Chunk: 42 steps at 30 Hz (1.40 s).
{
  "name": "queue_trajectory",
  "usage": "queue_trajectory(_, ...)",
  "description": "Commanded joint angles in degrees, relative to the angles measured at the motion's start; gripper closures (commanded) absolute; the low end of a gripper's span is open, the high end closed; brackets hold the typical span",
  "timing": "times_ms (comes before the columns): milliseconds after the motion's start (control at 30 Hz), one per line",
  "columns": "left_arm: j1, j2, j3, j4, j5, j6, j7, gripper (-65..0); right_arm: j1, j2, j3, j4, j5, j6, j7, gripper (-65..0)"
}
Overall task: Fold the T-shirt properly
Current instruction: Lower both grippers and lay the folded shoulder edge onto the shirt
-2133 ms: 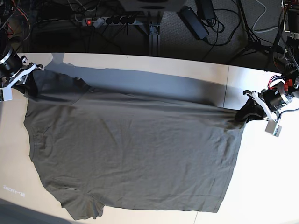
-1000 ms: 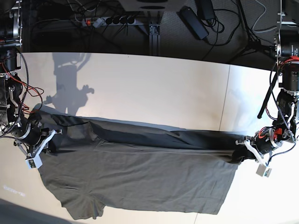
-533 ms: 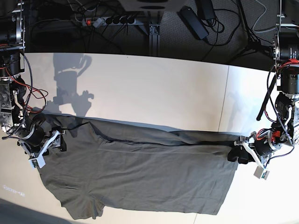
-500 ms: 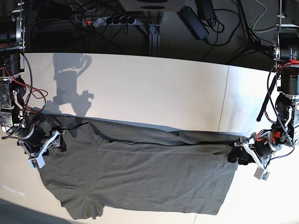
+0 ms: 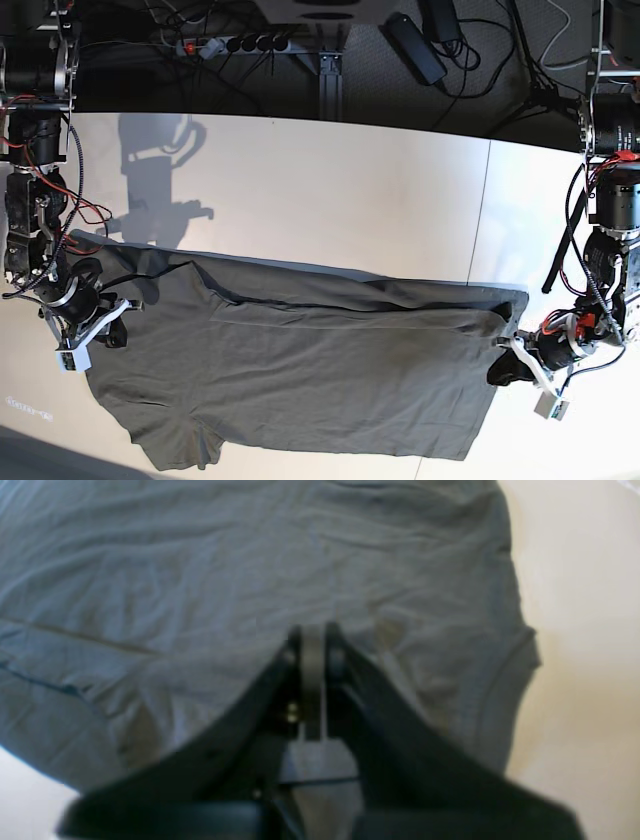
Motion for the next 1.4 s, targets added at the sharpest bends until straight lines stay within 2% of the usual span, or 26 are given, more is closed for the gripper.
queue_trajectory(0,-1.75,0.0,0.04,0.72,0.52,-0.56,-0.9,0.0,1.66,0.44,0.59,0.72,-0.94,2.23,1.36,0.0)
queue_trajectory(100,-1.73,1.51,2.47,0.13,5.79,-0.56,-0.87,0.0,1.68,-1.31,0.59,-0.94,-3.28,1.84,1.77,0.0)
queue_trajectory(267,-1.77,2.1,10.38,-1.27,13.35,6.58,-0.26,0.0,1.68,-2.54,0.59,-7.26,-4.63,1.14,3.85,0.0)
queue_trajectory(433,-1.64,2.12,13.86,-1.44,14.4,10.62,2.43,0.0,1.64,-2.51,0.59,-13.55,-5.68,1.14,3.82,0.0)
queue_trajectory(700,-0.63,2.25,14.1,-1.49,14.43,10.82,4.28,0.0,1.51,-2.51,0.59,-16.96,-5.4,1.16,3.58,0.0)
queue_trajectory(767,-0.63,2.14,14.1,-1.49,14.43,10.91,5.55,0.0,1.49,-2.49,0.59,-16.57,-4.33,1.16,1.97,0.0)
queue_trajectory(833,-0.61,2.1,14.1,-1.31,12.15,8.85,8.2,0.0,1.33,-2.49,0.59,-15.93,-2.03,1.18,-1.62,0.0)
queue_trajectory(933,0.2,1.6,14.1,-0.48,10.1,6.49,8.81,0.0,0.5,-2.32,0.59,-14.21,0.55,1.18,-5.29,0.0)
queue_trajectory(1133,6.84,-3.08,14.1,9.22,7.06,6.12,8.79,0.0,-8.59,-0.9,1.25,-2.03,1.16,1.18,-6.73,0.0)
queue_trajectory(1367,19.39,-9.64,14.08,26.03,7.08,6.23,9.05,0.0,-21.29,-0.92,8.39,12.98,1.27,1.18,-8.61,0.0)
